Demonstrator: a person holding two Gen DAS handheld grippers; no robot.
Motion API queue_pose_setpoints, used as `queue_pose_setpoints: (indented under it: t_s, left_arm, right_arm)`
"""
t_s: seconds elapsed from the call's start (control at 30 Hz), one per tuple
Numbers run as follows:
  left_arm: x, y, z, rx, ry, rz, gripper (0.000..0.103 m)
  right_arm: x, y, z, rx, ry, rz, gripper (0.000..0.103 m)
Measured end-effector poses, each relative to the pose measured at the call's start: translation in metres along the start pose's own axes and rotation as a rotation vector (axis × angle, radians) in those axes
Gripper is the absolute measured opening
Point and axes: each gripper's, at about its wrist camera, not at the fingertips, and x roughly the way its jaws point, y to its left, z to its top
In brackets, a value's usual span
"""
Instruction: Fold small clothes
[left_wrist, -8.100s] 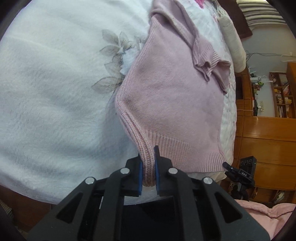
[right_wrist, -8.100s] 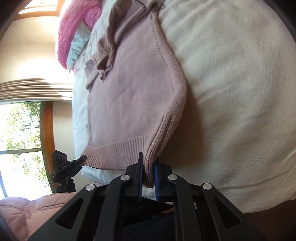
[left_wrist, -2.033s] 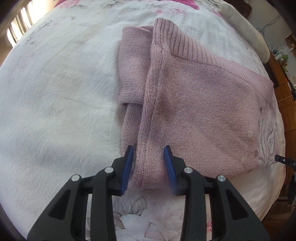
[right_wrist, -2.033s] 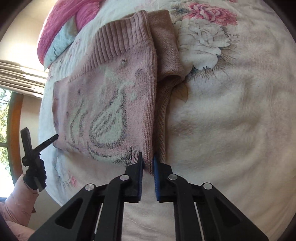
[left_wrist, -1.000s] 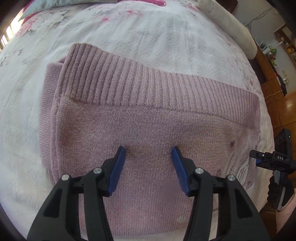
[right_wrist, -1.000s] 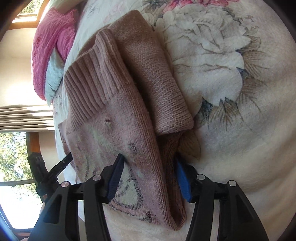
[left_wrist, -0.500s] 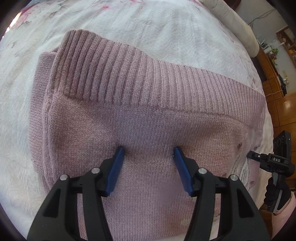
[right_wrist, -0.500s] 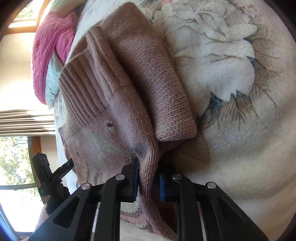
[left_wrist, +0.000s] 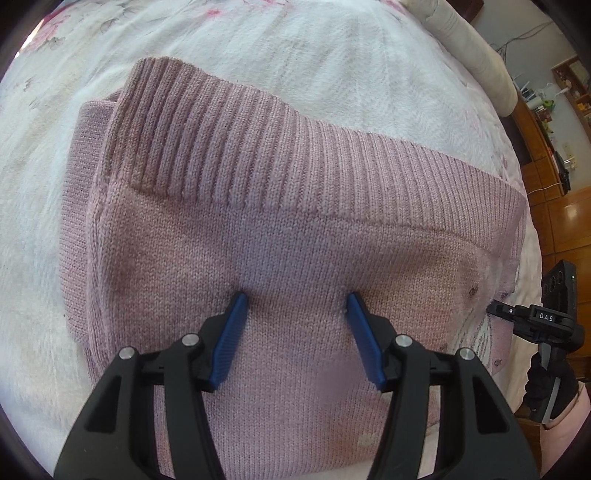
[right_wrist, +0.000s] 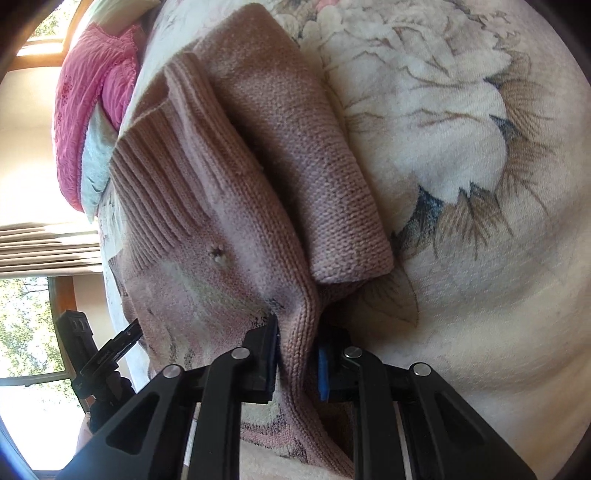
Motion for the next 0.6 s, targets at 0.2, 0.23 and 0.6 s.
queue_pose_setpoints:
  t_s: [0.2,0.23,0.6]
  left_arm:
    - [-0.061,0.027,-0.020,-0.094,-0.091,-0.044,0.056]
    - [-0.068,0.031,-0.023,-0.097,-0.104,-0.050,0.056]
    - [-0.119,0.084,-0.039,-0.167,-0.190,-0.070,0.057]
  right_arm:
    - [-0.058,0.072,-0.009,-0.116,-0.085,0.170,0.015]
    - [-0.063,0.090,-0.010,-0.157,-0.087,0.173,0.015]
    - [0.003,0.272,-0.041,-0.527,0.057,0.139,0.015]
